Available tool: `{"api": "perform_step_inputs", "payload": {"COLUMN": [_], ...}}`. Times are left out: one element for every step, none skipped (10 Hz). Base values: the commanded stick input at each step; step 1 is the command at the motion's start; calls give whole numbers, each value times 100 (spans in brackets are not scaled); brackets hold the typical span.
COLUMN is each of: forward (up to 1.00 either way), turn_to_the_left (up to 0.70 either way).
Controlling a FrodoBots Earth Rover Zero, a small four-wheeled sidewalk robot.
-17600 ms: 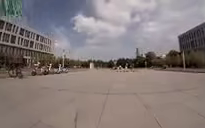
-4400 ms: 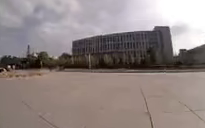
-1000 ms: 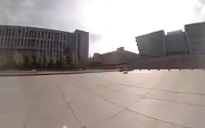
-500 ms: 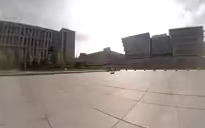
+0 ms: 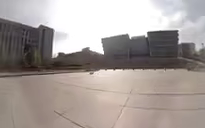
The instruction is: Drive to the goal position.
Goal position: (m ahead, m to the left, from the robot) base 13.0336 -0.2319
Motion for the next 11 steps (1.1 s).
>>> {"api": "perform_step_inputs", "payload": {"forward": [0, 0, 0, 0, 0, 0, 0, 0, 0, 4, 15], "turn_to_the_left": [0, 0, 0, 0, 0, 0, 0, 0, 0, 0, 0]}}
